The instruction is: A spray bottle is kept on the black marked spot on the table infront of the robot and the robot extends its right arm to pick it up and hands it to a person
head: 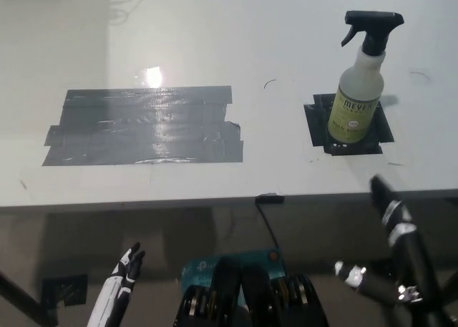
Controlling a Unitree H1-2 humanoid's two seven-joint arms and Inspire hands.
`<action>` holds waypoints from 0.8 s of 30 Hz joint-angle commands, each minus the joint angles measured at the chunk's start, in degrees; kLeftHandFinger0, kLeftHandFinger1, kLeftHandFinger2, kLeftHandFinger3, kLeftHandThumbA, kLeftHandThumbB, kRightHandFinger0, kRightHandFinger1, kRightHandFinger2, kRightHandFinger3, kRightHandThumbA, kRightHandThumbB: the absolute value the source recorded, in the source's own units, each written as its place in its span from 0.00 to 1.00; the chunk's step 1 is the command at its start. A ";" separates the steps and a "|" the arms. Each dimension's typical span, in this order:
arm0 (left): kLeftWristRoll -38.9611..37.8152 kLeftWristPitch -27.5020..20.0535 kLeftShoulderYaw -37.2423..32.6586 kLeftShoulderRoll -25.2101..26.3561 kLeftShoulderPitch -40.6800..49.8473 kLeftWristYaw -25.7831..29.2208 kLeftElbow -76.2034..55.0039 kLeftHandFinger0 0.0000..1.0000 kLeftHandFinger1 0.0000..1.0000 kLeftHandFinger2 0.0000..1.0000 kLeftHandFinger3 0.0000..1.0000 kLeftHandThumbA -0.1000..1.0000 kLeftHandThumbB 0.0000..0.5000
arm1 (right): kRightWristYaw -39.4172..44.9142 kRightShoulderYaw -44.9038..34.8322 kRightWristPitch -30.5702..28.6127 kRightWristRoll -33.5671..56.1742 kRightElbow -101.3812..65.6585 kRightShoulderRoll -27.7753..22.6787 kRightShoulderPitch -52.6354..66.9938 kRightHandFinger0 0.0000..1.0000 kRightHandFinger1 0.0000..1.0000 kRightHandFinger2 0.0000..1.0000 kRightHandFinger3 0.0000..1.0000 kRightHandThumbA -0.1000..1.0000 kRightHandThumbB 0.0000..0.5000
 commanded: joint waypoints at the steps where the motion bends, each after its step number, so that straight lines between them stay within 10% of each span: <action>1: 1.17 -3.39 0.34 0.12 0.12 1.89 -0.28 1.00 1.00 1.00 1.00 1.00 1.00 | -2.31 -3.79 1.70 -2.35 -12.02 -0.23 -6.57 1.00 1.00 1.00 1.00 0.97 0.74; 9: 1.84 -3.40 0.25 -0.04 0.01 1.93 -0.41 1.00 1.00 1.00 1.00 1.00 0.99 | -2.04 -8.79 13.23 2.87 2.89 -1.82 -19.91 1.00 1.00 1.00 1.00 0.93 0.68; 12: 2.20 -3.75 0.10 -0.10 -0.16 1.87 -0.50 1.00 1.00 1.00 1.00 1.00 1.00 | -2.99 -10.05 11.81 1.88 10.78 -2.70 -23.54 1.00 1.00 1.00 1.00 0.91 0.44; 17: 1.36 -2.80 0.59 -0.07 -0.83 1.38 -0.92 1.00 1.00 1.00 1.00 1.00 0.96 | -3.63 -12.45 13.77 3.63 23.68 -3.08 -31.38 1.00 1.00 1.00 1.00 1.00 0.81; 24: 0.84 -2.40 0.56 0.00 -0.89 0.85 -0.62 1.00 1.00 1.00 1.00 1.00 1.00 | -4.39 -12.09 12.90 1.96 31.72 -3.97 -35.41 1.00 1.00 1.00 1.00 1.00 0.77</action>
